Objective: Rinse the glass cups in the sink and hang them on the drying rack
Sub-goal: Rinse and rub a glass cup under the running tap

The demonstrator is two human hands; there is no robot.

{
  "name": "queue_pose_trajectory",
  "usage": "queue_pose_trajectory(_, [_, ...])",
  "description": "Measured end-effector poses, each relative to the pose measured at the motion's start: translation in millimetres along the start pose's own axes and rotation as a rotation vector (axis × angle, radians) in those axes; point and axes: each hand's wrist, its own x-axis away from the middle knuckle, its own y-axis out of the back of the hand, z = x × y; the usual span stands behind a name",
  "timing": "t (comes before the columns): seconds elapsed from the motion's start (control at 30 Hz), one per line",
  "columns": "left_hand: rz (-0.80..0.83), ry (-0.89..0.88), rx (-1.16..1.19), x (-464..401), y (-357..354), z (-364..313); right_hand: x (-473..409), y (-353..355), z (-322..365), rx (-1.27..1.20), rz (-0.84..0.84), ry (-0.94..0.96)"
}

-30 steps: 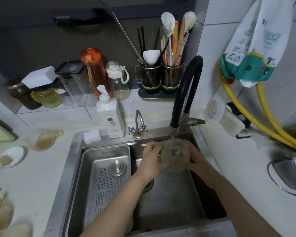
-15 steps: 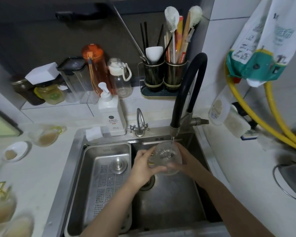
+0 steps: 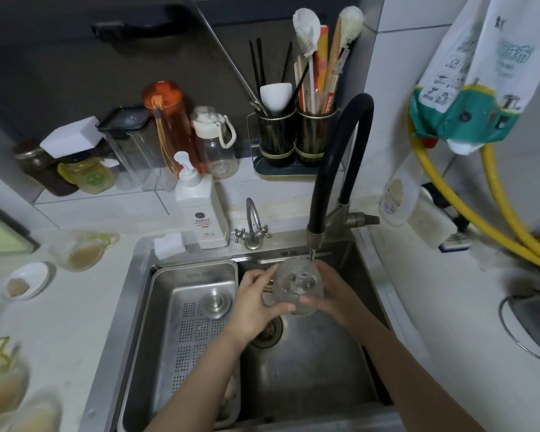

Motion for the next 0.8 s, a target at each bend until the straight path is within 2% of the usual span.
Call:
queue_pose_trajectory(0.2, [0.062, -0.037, 0.005, -9, -15, -16, 10, 22, 5, 0.032, -0.033, 0.002])
queue_pose_trajectory(0.3, [0.076, -0.018, -0.004, -1, -13, -3, 17, 13, 7, -0.003, 0.02, -0.012])
queue_pose_trajectory(0.43, [0.153, 0.158, 0.166, -3, 5, -2, -1, 3, 11, -0.016, 0.077, -0.091])
queue_pose_trajectory(0.57, [0.197, 0.303, 0.375, -15, 2, -24, -12, 7, 14, -0.014, -0.098, -0.157])
queue_pose_trajectory(0.73, [0.11, 0.529, 0.401, -28, -18, -42, -9, 14, 6, -0.069, -0.088, -0.25])
queue_pose_trajectory(0.8, [0.086, 0.556, 0.268, -34, -22, -45, -7, 15, -3, -0.005, -0.055, -0.322])
